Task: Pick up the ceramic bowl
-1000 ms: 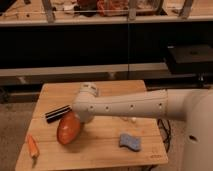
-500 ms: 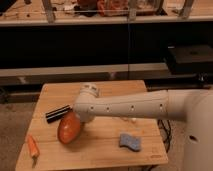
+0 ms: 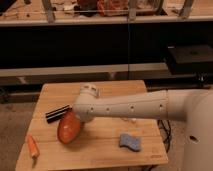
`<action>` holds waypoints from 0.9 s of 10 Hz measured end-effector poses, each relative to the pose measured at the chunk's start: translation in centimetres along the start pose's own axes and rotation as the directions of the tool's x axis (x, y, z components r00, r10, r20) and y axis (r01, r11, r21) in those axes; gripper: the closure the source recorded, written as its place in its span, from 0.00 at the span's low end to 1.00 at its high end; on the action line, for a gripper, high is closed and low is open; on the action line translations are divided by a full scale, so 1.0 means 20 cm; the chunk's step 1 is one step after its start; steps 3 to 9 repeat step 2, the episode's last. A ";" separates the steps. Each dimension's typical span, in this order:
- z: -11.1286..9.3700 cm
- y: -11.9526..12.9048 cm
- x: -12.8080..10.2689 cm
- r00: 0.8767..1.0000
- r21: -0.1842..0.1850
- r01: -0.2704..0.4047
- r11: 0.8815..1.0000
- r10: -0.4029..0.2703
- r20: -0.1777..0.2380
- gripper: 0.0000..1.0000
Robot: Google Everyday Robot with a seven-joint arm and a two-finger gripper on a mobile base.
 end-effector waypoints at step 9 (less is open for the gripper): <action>0.00 0.00 0.00 1.000 0.001 0.003 1.000 -0.003 -0.004 0.93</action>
